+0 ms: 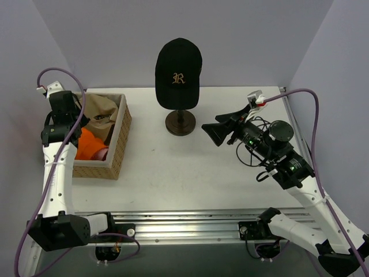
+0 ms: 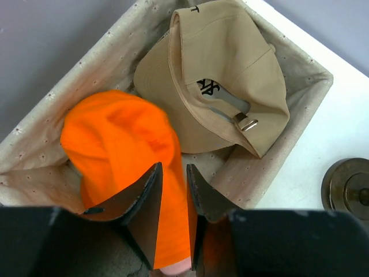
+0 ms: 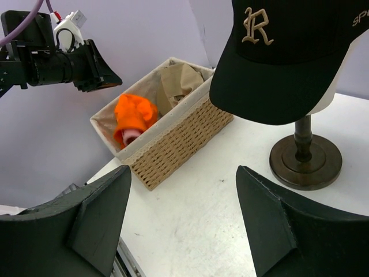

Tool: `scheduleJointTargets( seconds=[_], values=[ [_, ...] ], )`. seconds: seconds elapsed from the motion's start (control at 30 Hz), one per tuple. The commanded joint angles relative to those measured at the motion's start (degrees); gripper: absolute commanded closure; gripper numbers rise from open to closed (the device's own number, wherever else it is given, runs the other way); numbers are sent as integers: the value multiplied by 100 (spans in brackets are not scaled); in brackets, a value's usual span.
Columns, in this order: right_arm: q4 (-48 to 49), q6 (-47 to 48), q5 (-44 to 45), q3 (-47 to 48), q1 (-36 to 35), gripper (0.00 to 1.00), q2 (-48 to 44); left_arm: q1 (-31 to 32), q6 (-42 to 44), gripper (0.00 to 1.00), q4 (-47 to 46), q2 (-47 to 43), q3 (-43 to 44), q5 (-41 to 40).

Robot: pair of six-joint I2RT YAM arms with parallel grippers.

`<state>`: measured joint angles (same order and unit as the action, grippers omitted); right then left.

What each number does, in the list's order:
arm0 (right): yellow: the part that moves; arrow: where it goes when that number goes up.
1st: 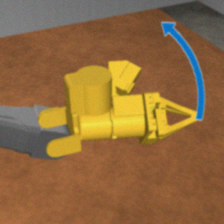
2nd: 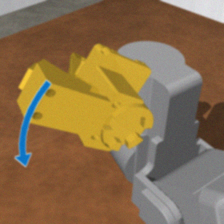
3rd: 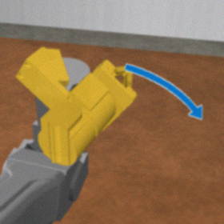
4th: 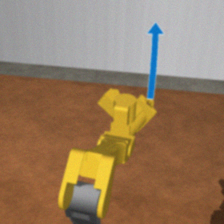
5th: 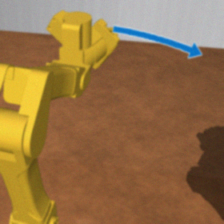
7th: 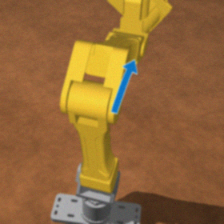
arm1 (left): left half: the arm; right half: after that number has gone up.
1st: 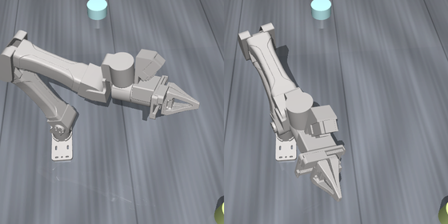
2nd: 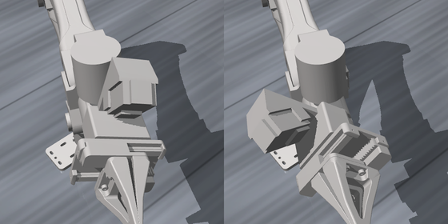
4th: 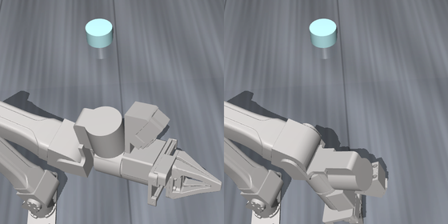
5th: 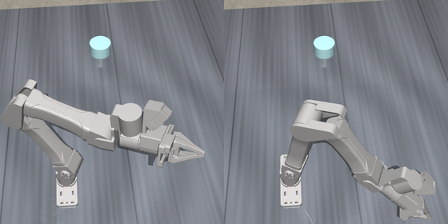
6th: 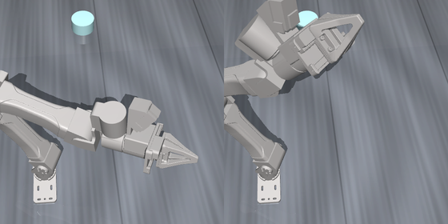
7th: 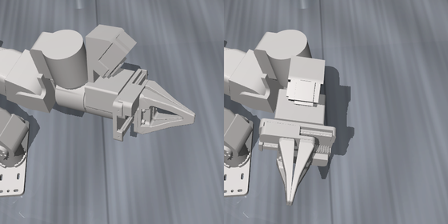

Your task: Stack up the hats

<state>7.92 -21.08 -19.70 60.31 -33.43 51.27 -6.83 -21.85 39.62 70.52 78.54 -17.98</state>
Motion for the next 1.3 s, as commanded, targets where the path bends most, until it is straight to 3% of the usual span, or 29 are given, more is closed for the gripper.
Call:
scheduleJointTargets(
  seconds=[0.0, 0.07, 0.17, 0.2, 0.6, 0.8, 0.93, 1.03, 1.17, 1.27],
  values=[
    [210, 122, 54, -107, -23, 31, -169, -20, 22, 69, -7, 14, 381, -162],
    [201, 148, 72, -134, -23, 31, -187, -37, 40, 67, 107, 137, 434, -197],
    [183, 157, 81, -169, -23, 31, -187, -195, 22, 46, 370, 295, 644, -390],
    [192, 140, 72, -169, -23, 31, -178, -387, 14, 43, 389, 313, 671, -330],
    [201, 148, 37, -310, -32, 31, -292, -688, -206, 40, 169, 1174, 170, -128],
    [157, 183, 37, -336, -23, 31, -337, -714, -364, 52, 213, 1763, 249, 57],
    [69, 236, 98, -301, -32, 31, -372, -715, -487, 88, 108, 1685, 214, 251],
    [87, 245, 116, -327, -32, 31, -381, -706, -479, 88, 178, 1465, 416, 102],
    [113, 227, 98, -336, -32, 31, -319, -679, -382, 76, 266, 1175, 671, 5],
    [139, 192, 72, -336, -32, 31, -284, -679, -329, 97, 100, 1096, 575, 49]
  ],
)
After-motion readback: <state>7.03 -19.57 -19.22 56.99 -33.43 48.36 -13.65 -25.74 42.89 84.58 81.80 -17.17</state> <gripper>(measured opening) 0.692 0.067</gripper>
